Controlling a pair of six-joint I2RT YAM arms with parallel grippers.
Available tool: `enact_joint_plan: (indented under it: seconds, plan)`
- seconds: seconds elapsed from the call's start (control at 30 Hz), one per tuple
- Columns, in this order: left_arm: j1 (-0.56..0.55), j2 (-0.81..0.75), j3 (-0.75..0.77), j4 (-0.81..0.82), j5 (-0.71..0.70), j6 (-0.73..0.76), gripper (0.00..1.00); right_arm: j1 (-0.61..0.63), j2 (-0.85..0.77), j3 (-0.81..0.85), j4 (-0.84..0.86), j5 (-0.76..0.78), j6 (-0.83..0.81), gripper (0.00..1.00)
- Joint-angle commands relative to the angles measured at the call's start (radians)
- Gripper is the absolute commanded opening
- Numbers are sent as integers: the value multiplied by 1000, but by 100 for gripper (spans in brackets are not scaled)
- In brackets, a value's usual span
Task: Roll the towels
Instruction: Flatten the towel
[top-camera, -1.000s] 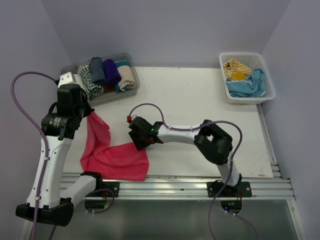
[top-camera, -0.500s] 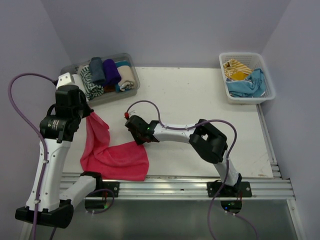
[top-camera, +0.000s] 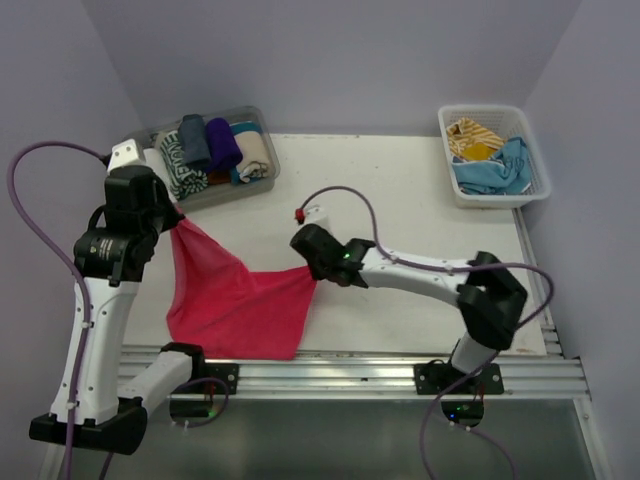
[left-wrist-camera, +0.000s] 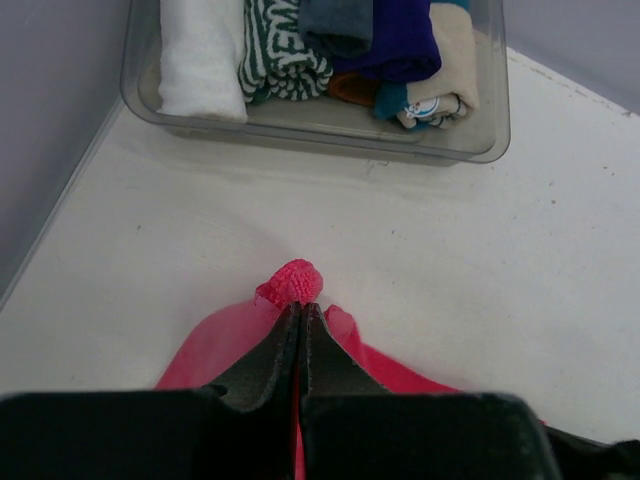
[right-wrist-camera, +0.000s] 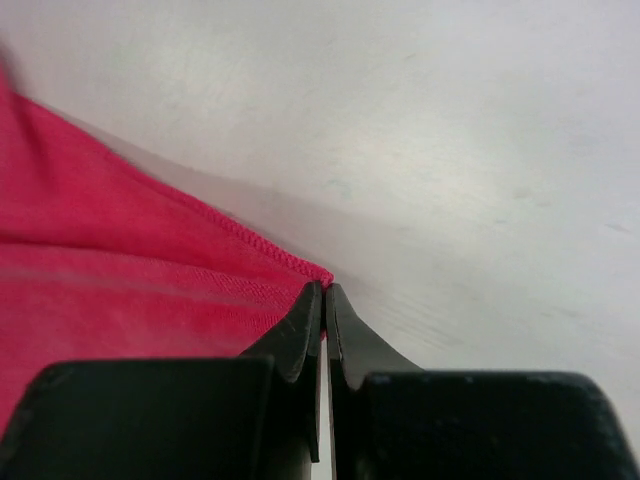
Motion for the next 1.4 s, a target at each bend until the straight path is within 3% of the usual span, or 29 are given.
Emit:
enact_joint_plan:
  seconds: [0.0,0.03,0.23,0.63,1.0,1.13,1.27,1.3,1.37]
  plan:
    - [-1,1,103,30,11,27,0,-87,-302,-72,-17,197,28,0]
    - [-1,2,117,35,19,29,0,-113,-415,-82,-30,245,13,0]
    - [-1,-22,218,56,109,29,0,-133,-737,-47,-136,401,-64,0]
    - [-1,-195,287,2,146,16,0,-133,-1138,57,-538,514,37,0]
    - [-13,-234,321,-71,7,19,0,-133,-1149,155,-711,582,99,0]
    - [-18,-194,214,-67,-27,35,0,-132,-1064,109,-753,657,109,0]
    - [-18,-114,68,-42,-30,33,0,-135,-935,22,-704,732,99,0]
    - [-18,-81,31,-13,-24,36,0,-143,-912,-1,-625,737,58,0]
    - [-18,-45,-75,63,-4,33,0,-254,-851,-87,-490,638,-36,0]
